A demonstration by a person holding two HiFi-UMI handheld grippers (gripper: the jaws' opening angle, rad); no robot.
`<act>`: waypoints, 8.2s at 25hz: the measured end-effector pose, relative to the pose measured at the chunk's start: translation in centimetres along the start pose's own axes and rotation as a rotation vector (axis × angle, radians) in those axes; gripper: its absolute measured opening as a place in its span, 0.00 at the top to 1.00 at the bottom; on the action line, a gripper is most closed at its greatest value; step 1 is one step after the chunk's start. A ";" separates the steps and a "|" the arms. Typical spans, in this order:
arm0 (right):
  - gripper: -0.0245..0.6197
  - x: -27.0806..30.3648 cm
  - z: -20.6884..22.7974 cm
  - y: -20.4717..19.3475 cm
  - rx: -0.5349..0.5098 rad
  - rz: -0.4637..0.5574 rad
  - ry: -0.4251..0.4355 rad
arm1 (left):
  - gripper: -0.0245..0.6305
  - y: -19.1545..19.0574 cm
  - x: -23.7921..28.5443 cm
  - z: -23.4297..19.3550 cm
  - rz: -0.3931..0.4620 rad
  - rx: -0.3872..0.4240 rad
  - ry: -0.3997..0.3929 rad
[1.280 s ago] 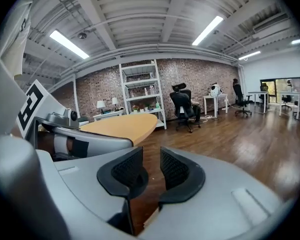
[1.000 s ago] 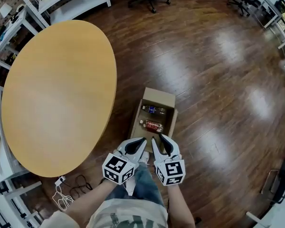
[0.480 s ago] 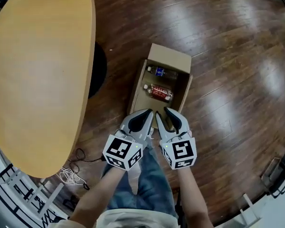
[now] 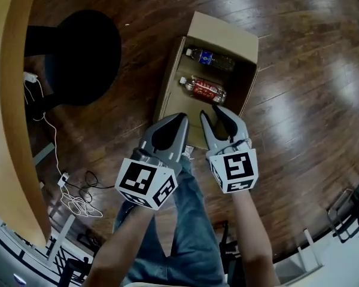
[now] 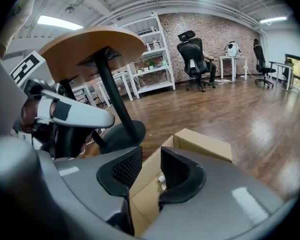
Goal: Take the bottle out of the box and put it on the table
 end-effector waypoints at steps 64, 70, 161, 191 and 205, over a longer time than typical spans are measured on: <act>0.51 15.9 7.5 -22.9 -0.343 -0.516 0.072 | 0.96 -15.2 3.9 -5.4 -0.232 0.003 -0.120; 0.50 11.9 6.6 -15.5 -0.260 -0.428 0.006 | 0.96 -9.4 2.1 -1.8 -0.214 0.017 -0.150; 0.38 -3.6 -54.9 31.7 -0.445 0.524 0.262 | 0.97 27.0 -52.5 -8.4 0.617 0.091 0.135; 0.96 -32.5 -49.0 29.1 -0.267 0.595 -0.118 | 0.97 26.9 -52.2 10.9 0.600 0.245 -0.388; 0.96 -34.3 -47.6 28.1 -0.213 0.624 -0.155 | 0.97 25.3 -52.8 12.8 0.563 0.302 -0.404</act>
Point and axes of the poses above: the fingertips, and each gripper's own axes: x forward along the fingers, z to its right, y out of its top, the point moved 3 cm from there along -x, backward along the fingers, and after that the axes turned 10 degrees about z, right-handed, at the moved point
